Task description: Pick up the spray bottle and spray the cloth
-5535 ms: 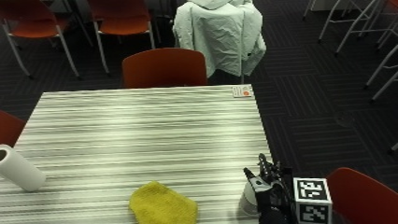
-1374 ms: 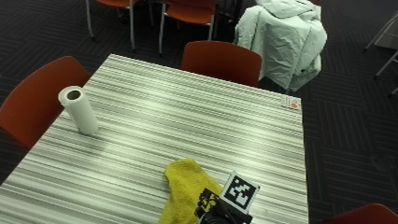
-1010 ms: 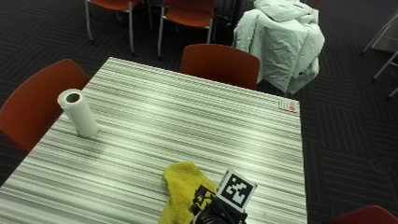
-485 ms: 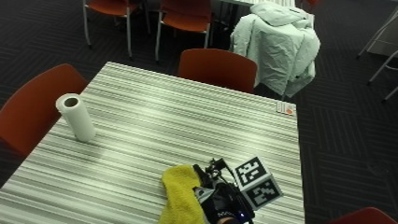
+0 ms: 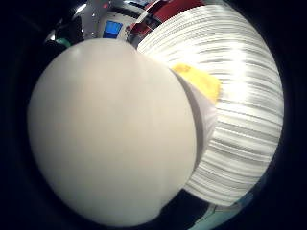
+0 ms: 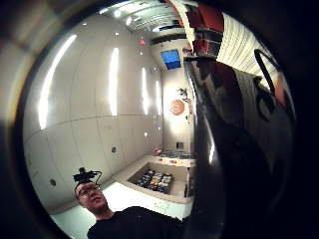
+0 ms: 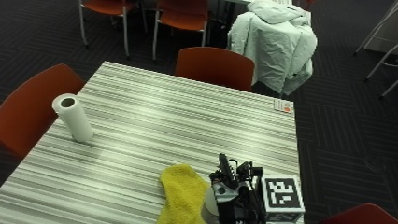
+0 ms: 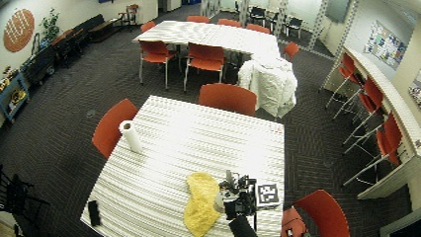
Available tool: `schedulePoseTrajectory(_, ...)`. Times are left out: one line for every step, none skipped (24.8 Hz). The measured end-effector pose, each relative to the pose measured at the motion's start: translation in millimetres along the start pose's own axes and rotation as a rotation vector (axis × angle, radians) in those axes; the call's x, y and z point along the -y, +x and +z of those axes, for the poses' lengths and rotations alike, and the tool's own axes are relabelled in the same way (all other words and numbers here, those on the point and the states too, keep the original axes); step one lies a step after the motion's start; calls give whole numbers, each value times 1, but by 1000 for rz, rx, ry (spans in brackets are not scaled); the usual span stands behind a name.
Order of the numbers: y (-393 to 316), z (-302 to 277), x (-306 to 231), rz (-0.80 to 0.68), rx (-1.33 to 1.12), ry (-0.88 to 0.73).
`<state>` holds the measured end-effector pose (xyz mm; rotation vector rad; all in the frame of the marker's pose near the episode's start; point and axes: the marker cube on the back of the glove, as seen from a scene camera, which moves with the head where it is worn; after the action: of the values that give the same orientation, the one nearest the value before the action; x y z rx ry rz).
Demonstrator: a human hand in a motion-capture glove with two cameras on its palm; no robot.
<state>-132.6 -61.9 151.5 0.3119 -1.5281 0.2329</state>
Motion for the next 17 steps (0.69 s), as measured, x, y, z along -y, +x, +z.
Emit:
schedulePoseTrajectory(0, -1, 1, 1, -8, 1)
schedulePoseTrajectory(-1, -2, 2, 3, -17, 2)
schedulePoseTrajectory(0, -3, 4, 5, -27, 5)
schedulePoseTrajectory(0, -5, 5, 8, -37, 8)
schedulePoseTrajectory(-1, -6, 6, 9, -48, 11)
schedulePoseTrajectory(-1, -7, 8, 7, -58, 13)
schedulePoseTrajectory(-1, -7, 11, 4, -68, 14)
schedulePoseTrajectory(-2, -6, 13, 0, -77, 12)
schedulePoseTrajectory(-3, -4, 16, -5, -83, 10)
schedulePoseTrajectory(-5, -1, 19, -10, -85, 7)
schedulePoseTrajectory(-6, 2, 22, -16, -83, 2)
schedulePoseTrajectory(-8, 7, 25, -23, -79, -4)
schedulePoseTrajectory(-10, 11, 28, -31, -73, -11)
schedulePoseTrajectory(-12, 16, 31, -40, -66, -19)
schedulePoseTrajectory(-15, 21, 34, -49, -58, -27)
schedulePoseTrajectory(-18, 26, 37, -59, -50, -34)
schedulePoseTrajectory(-21, 31, 41, -70, -41, -40)
